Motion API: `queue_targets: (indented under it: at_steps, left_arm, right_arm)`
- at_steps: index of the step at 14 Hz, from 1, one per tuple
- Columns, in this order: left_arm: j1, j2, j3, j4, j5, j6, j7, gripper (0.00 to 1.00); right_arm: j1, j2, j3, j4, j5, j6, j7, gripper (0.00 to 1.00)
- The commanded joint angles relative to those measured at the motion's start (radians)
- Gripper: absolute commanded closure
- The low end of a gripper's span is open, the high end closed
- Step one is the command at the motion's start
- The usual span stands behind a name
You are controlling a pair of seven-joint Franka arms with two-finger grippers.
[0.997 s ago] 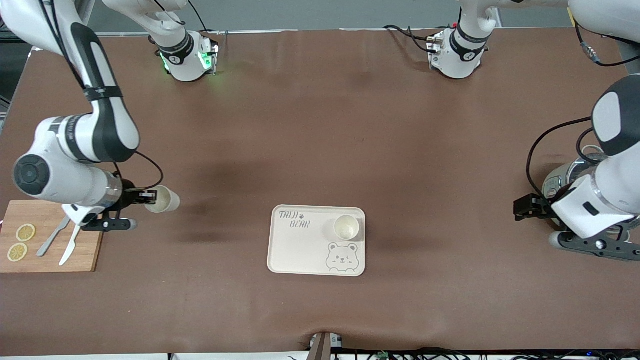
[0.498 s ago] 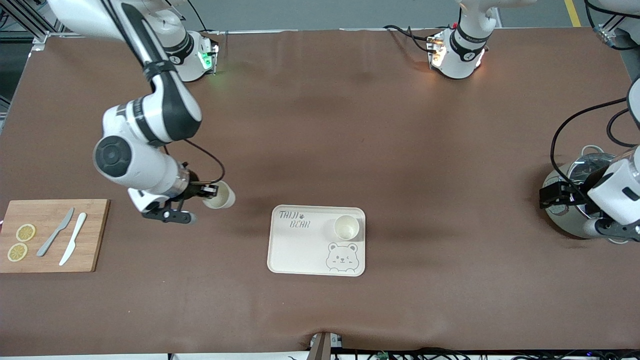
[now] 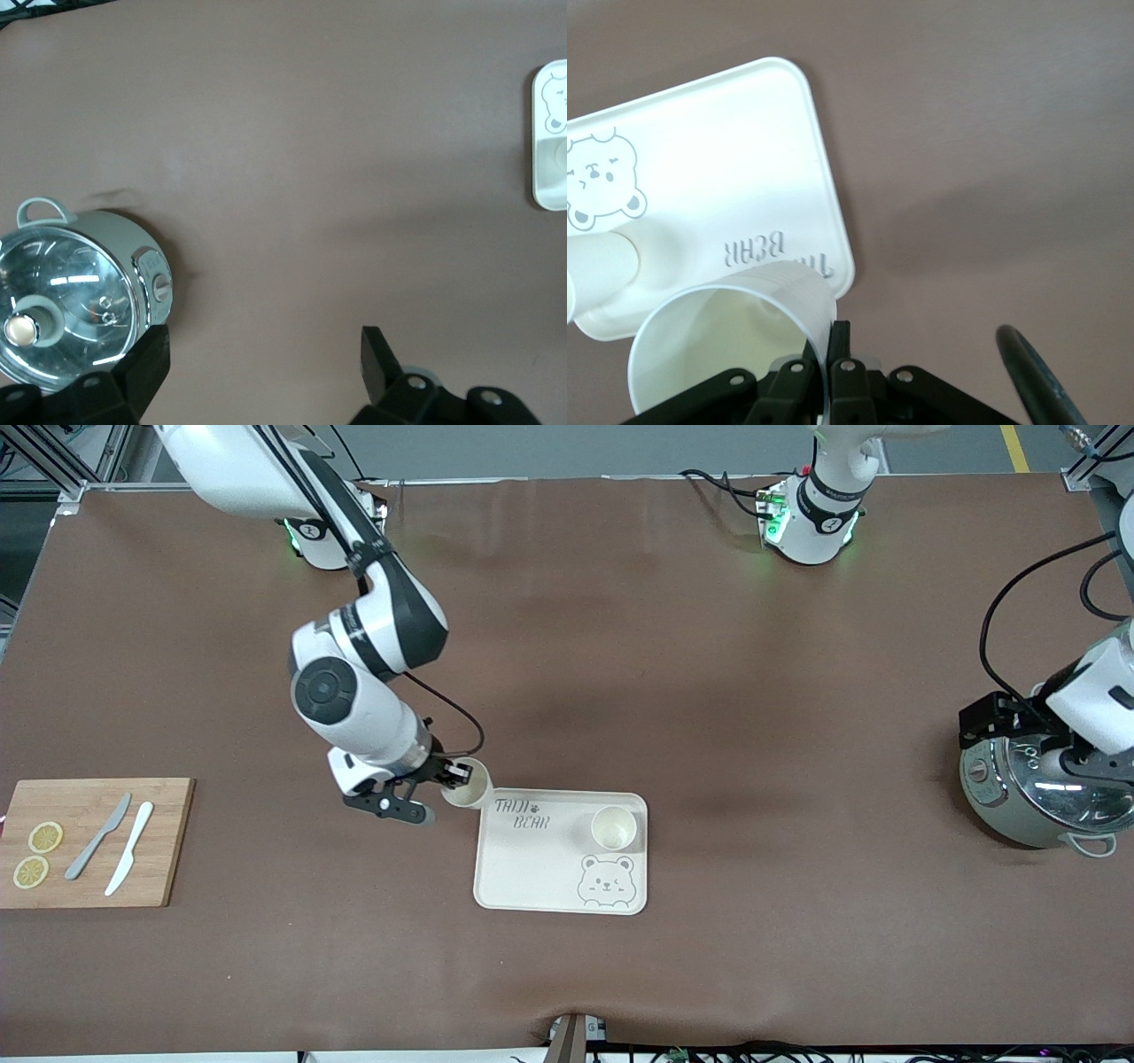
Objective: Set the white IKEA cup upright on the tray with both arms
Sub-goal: 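Lift the cup with the right gripper and carry it toward the tray, then lower the cup onto the tray beside the first cup, open the right gripper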
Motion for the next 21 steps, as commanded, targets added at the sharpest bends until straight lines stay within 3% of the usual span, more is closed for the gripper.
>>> queue_targets:
  at_steps: [1,7,15,20,21]
  left_arm:
    - [0.007,-0.128,0.005,-0.164,-0.028,0.048,0.008,0.05]
    - [0.021,-0.242,0.009,-0.267,-0.033,0.048,0.008,0.01]
    - [0.019,-0.265,0.009,-0.28,-0.036,0.046,0.013,0.0]
    - [0.027,-0.265,0.009,-0.276,-0.04,0.048,0.011,0.0]
    - [0.033,-0.265,0.009,-0.274,-0.048,0.049,0.011,0.0]
  right_arm:
    - [0.036,0.114,-0.015,0.15,0.001,-0.018,0.063,1.0]
    - [0.044,0.217,-0.02,0.248,-0.013,0.009,0.076,1.0]
    - [0.053,0.338,-0.035,0.287,-0.048,0.132,0.074,1.0]
    - [0.062,0.347,-0.035,0.287,-0.058,0.149,0.079,1.0]
    - [0.062,0.347,-0.037,0.287,-0.059,0.148,0.08,0.95]
